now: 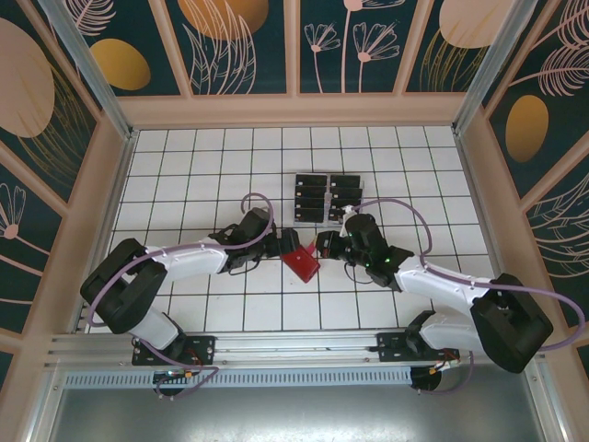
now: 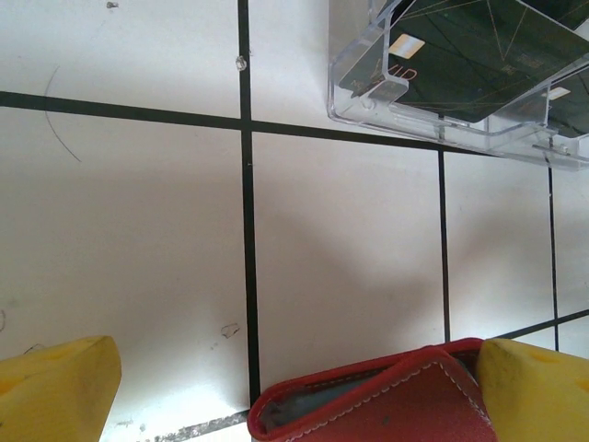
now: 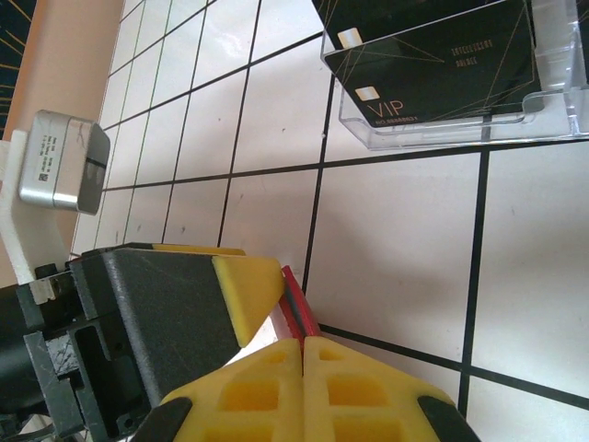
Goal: Put the credit cards into the card holder
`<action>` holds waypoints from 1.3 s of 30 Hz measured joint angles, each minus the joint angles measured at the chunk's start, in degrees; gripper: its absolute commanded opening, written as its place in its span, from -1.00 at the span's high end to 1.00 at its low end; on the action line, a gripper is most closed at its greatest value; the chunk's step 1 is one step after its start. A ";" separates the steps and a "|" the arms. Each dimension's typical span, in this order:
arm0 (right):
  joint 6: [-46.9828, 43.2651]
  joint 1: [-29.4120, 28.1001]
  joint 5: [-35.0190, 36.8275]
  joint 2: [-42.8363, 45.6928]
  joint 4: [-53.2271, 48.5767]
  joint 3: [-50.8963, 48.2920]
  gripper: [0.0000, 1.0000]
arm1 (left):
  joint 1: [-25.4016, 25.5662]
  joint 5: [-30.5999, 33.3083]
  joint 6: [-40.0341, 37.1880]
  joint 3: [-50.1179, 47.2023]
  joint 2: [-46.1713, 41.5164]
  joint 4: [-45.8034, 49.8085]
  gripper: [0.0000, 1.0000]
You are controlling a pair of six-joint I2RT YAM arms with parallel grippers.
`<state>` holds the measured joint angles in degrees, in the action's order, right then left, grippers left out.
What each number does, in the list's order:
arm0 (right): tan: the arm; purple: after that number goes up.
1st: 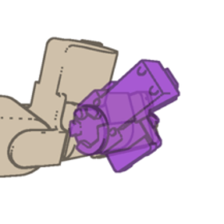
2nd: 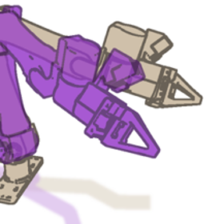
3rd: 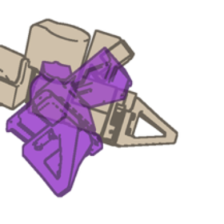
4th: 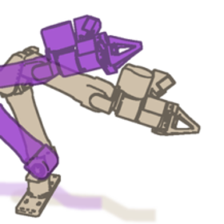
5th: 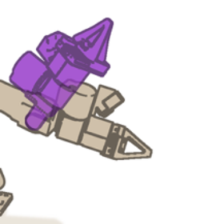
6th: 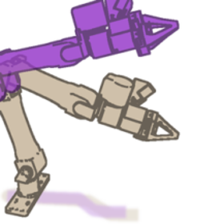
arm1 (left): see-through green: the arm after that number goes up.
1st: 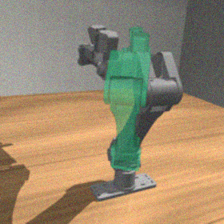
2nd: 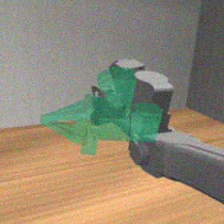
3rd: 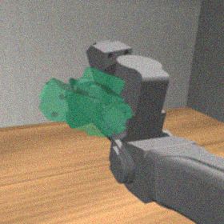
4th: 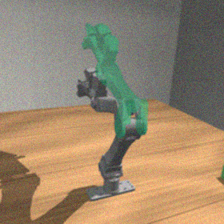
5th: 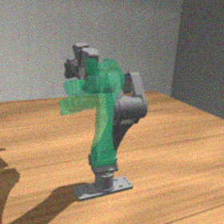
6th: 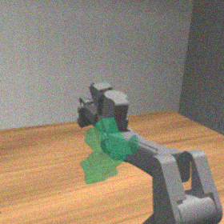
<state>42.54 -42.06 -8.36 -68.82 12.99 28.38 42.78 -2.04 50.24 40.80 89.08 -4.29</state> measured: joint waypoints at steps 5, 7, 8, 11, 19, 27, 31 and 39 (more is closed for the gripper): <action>0.04 1.07 0.50 0.90 0.00 -0.85 1.00 | 0.00 1.05 0.20 -1.29 -2.84 0.07 -0.94; 0.24 2.05 0.87 1.29 -0.04 -1.44 1.00 | -0.02 1.05 0.24 -1.31 -3.65 0.02 -0.93; 0.26 2.47 0.92 1.40 -0.04 -1.60 1.00 | -0.02 1.05 0.24 -1.31 -3.89 0.02 -0.92; 0.44 3.98 1.27 2.12 -0.09 -2.40 1.00 | 0.00 0.98 0.22 -1.36 -4.09 0.02 -0.89; 1.33 8.83 1.70 6.47 -0.44 -6.43 1.00 | 0.00 0.79 0.22 -4.02 -4.57 -0.26 -0.85; 2.73 10.14 2.60 10.62 -0.52 -12.44 1.00 | 0.00 0.81 0.17 -7.06 -4.61 -0.46 -0.84; 3.48 10.14 2.78 11.50 -0.37 -15.10 1.00 | 0.00 1.05 0.07 -7.06 -4.35 -0.63 -0.83; 6.36 10.14 2.71 14.69 -0.31 -20.44 0.78 | 0.79 3.76 -2.71 -3.34 -1.57 4.02 -0.82</action>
<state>48.90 -31.92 -5.65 -54.13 12.69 7.94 43.57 1.72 47.53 37.45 87.50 -0.27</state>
